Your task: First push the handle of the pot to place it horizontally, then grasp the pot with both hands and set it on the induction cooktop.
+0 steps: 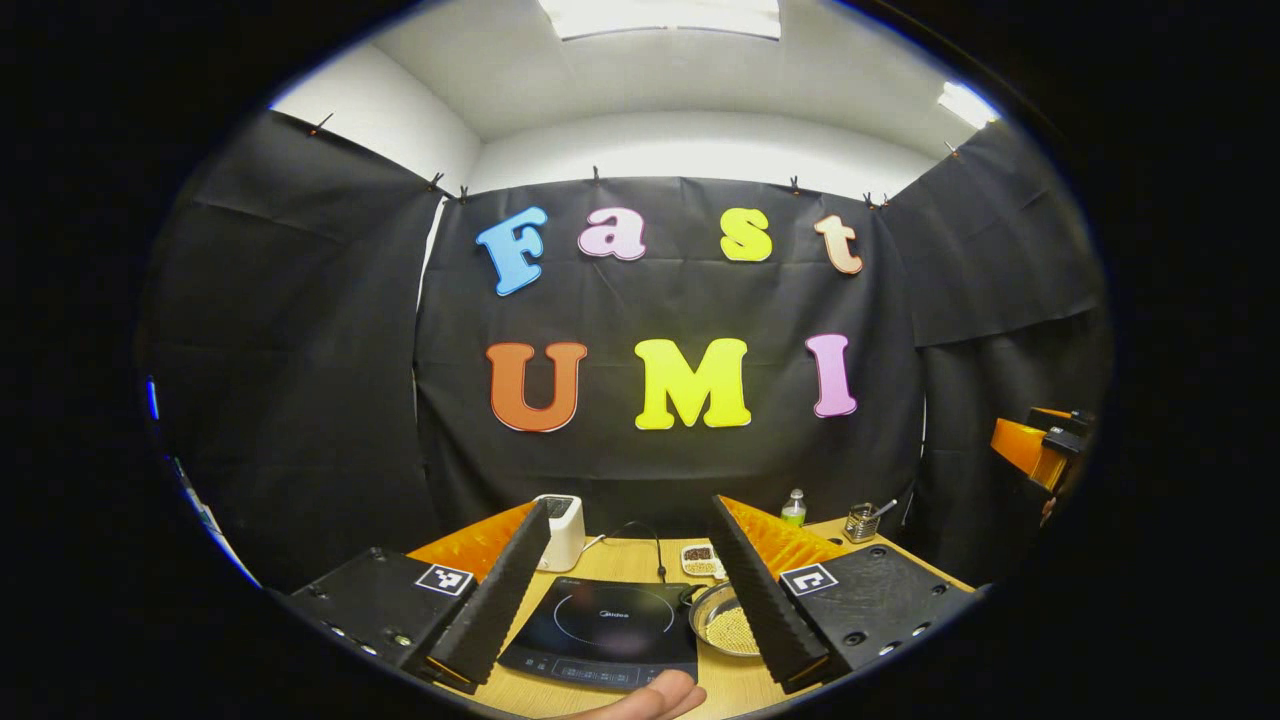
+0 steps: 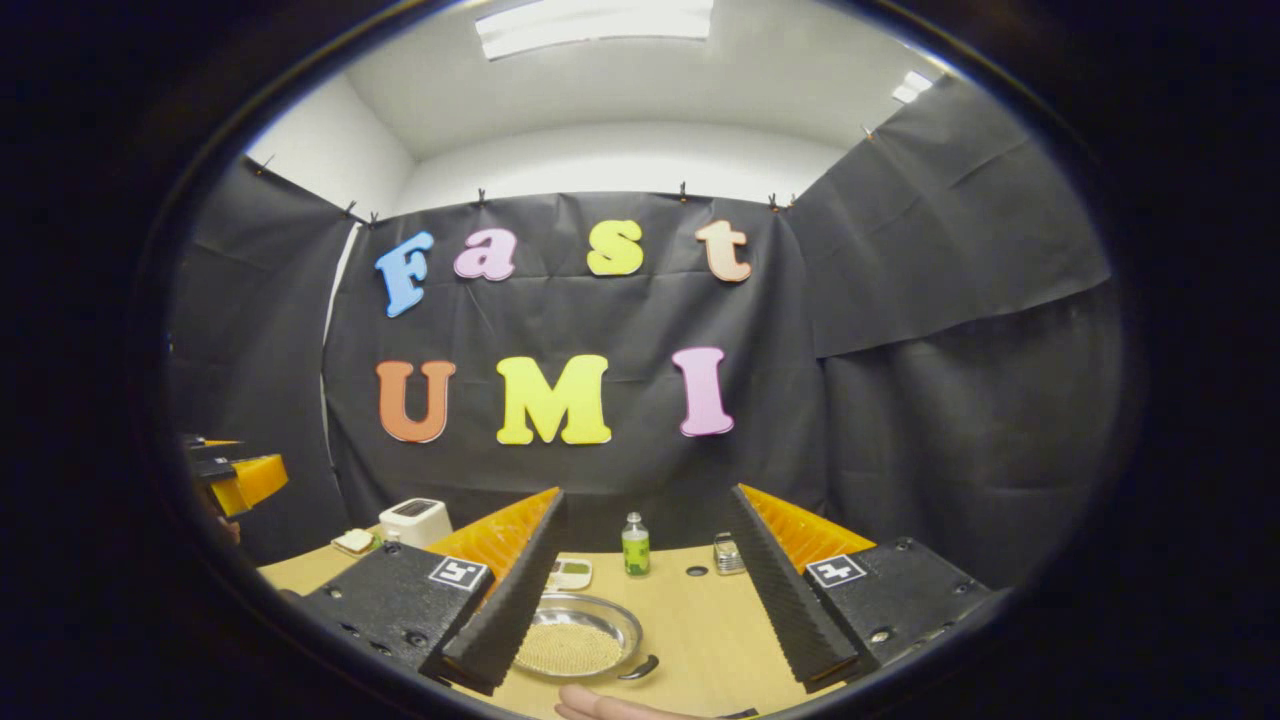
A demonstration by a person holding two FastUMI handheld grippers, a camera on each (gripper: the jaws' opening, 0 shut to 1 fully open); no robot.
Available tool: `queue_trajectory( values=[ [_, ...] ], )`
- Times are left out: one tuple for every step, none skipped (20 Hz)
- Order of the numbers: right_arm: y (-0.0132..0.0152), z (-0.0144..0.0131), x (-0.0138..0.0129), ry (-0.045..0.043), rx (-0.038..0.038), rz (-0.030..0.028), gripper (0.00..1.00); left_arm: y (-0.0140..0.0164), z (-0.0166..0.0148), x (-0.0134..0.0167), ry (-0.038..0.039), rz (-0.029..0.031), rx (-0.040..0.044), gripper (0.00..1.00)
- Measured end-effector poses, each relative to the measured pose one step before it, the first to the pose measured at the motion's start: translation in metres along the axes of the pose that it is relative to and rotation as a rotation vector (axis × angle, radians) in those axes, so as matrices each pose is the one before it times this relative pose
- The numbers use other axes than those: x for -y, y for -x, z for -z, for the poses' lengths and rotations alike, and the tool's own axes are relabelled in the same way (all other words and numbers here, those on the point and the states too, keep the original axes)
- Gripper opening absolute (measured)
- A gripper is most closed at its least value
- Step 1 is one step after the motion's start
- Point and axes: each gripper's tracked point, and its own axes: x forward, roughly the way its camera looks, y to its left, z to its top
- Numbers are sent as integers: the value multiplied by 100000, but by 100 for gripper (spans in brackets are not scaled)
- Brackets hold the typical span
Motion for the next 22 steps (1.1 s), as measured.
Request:
queue_trajectory(
  values=[
    [-38,52,1,251,-188,-556,100,111,187,76,-130,346,-105,95],
    [-47,44,-56,46,-296,-206,100,91,-18,52,-16,440,-134,95],
    [-111,68,78,41,25,365,100,-21,-85,172,-50,559,320,95],
    [-89,-52,191,45,347,777,96,22,-44,111,-108,325,150,95],
    [-142,-43,70,-63,236,585,96,73,71,102,-273,116,126,95],
    [-120,205,-75,-74,-133,101,100,84,-10,143,-418,233,37,95],
    [-100,171,-81,33,-370,-191,100,142,87,139,-486,261,-21,95],
    [-182,390,-54,72,-643,-76,100,97,178,44,-435,-60,-123,95],
    [-243,272,97,144,-533,314,100,34,63,-97,-132,-285,-29,95],
    [-257,366,165,275,-1000,621,96,4,24,6,311,-123,-31,95],
    [-249,482,-101,10,-1142,-270,96,216,-100,47,596,146,352,95],
    [-248,538,-379,-133,-1445,-1360,96,61,-73,13,581,68,187,95],
    [-289,800,-341,-322,-2075,-1718,100,118,19,-8,486,-143,133,95],
    [-300,716,-301,-423,-2171,-1280,97,84,1,-26,148,-209,147,95],
    [-391,757,-148,-112,-2283,-1256,96,-31,-25,-127,34,-203,394,95],
    [-341,747,-292,193,-2039,-1443,96,108,-66,-53,-11,-48,275,95],
    [-406,745,-296,255,-2048,-1365,94,9,37,35,30,126,127,95],
    [-417,620,-415,675,-1611,-1794,89,126,30,-21,19,117,119,95],
    [-487,738,-278,1381,-2079,-1300,87,141,57,-2,3,108,-36,95],
    [-553,657,-186,1214,-1801,-953,77,53,-4,27,45,21,50,95],
    [-497,710,-425,1926,-2052,-1783,72,158,138,29,167,-46,-24,95],
    [-638,889,-534,1277,-2760,-1907,57,94,168,-2,217,224,-39,95]
  ],
)
